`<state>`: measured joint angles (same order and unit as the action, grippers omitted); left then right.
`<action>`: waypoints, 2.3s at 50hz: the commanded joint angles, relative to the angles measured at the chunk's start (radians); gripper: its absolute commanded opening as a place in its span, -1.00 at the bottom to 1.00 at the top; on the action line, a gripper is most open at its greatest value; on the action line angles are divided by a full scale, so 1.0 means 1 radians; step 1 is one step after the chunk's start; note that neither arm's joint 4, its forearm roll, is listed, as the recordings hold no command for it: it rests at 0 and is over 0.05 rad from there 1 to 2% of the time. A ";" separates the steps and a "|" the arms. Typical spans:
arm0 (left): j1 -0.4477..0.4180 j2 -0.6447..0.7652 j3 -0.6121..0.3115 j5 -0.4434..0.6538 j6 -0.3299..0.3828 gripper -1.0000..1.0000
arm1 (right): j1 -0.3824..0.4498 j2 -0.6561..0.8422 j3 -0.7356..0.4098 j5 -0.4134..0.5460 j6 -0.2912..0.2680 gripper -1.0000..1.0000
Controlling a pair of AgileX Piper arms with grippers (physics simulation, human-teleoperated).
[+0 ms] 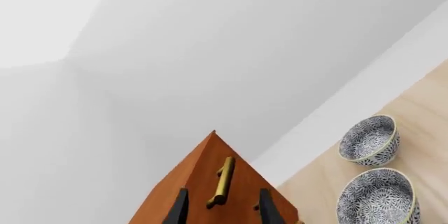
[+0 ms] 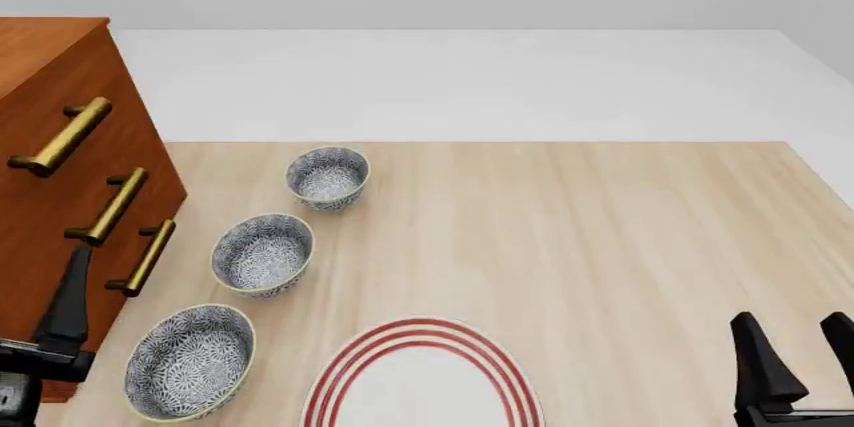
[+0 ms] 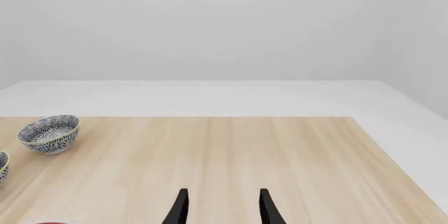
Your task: Open the top drawer of the cabinet.
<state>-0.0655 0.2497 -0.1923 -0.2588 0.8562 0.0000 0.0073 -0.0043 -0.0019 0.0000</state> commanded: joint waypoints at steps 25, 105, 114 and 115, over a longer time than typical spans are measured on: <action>0.045 0.294 0.063 -0.305 0.260 1.00 | 0.000 0.000 0.000 0.000 0.000 1.00; 0.234 0.785 -0.054 -0.600 0.410 1.00 | 0.000 0.000 0.000 0.000 0.000 1.00; 0.248 0.819 -0.071 -0.609 0.421 1.00 | 0.000 0.000 0.000 0.000 0.000 1.00; 0.250 0.822 -0.072 -0.609 0.420 1.00 | 0.000 0.000 0.000 0.000 0.000 1.00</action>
<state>0.1681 1.0357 -0.2465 -0.8593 1.2680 0.0001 0.0073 -0.0043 -0.0019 0.0000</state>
